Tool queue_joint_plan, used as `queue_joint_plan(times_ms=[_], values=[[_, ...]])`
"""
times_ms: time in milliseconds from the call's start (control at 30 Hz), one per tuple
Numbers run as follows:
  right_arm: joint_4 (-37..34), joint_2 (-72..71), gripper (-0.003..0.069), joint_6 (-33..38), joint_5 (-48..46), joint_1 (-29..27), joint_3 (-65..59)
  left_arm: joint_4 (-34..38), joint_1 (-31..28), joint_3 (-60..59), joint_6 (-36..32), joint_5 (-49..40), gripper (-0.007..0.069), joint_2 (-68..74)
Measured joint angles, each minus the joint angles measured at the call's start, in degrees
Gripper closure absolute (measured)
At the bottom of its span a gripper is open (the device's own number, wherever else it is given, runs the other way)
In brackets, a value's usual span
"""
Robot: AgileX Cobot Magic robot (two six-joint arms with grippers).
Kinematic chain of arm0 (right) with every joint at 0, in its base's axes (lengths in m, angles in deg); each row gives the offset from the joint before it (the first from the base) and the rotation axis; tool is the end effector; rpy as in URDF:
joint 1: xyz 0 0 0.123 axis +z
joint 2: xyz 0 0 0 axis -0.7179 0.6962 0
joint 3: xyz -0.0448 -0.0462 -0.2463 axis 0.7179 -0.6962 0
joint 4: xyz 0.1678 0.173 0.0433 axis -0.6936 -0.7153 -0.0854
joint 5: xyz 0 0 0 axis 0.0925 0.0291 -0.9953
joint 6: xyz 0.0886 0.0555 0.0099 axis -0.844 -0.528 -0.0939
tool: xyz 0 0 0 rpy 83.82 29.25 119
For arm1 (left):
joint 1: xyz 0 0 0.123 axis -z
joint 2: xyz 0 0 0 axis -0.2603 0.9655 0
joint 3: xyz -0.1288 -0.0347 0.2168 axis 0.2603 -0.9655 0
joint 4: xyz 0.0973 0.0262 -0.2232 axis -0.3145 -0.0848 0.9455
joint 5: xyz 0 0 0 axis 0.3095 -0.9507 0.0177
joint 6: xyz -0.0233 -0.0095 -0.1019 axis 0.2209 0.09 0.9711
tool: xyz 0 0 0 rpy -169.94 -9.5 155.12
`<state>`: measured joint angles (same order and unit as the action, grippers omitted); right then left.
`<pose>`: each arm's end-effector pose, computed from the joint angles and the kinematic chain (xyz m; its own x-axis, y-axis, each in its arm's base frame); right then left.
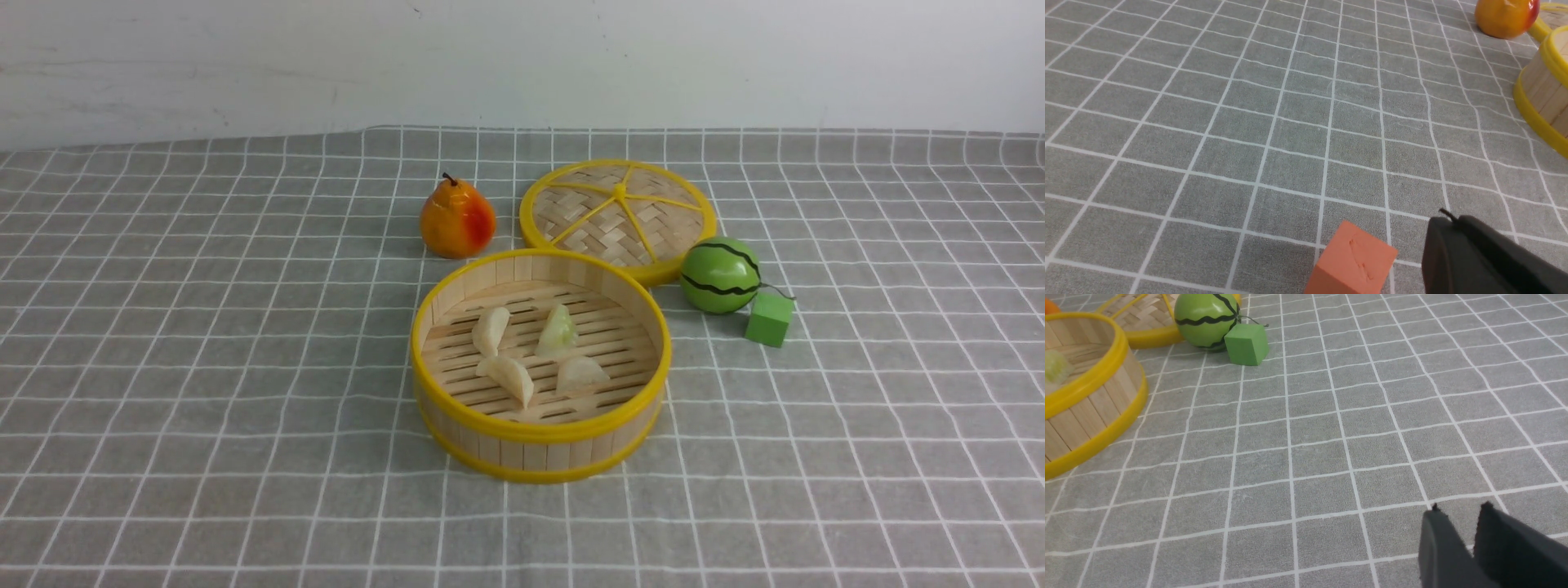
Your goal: Put the dumplings into the steamer on the table with the grey tablecloth.
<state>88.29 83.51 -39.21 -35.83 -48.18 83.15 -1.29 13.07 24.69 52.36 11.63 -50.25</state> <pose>0.0893 -0.0042 0.1693 -0.2870 0.1913 -0.9386 0.0991 0.9805 0.1695 0.0900 0.0019 0.1673 -0.2831 -0.2199 -0.9335 -0.0855 0.9753 -0.2038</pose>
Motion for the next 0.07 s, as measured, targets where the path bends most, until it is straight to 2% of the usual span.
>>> queue_joint_plan(times_ms=[67], values=[[0.00,0.00,0.0515,0.00,0.00,0.00,0.00,0.00,0.00,0.00,0.00,0.00,0.0634,0.00]])
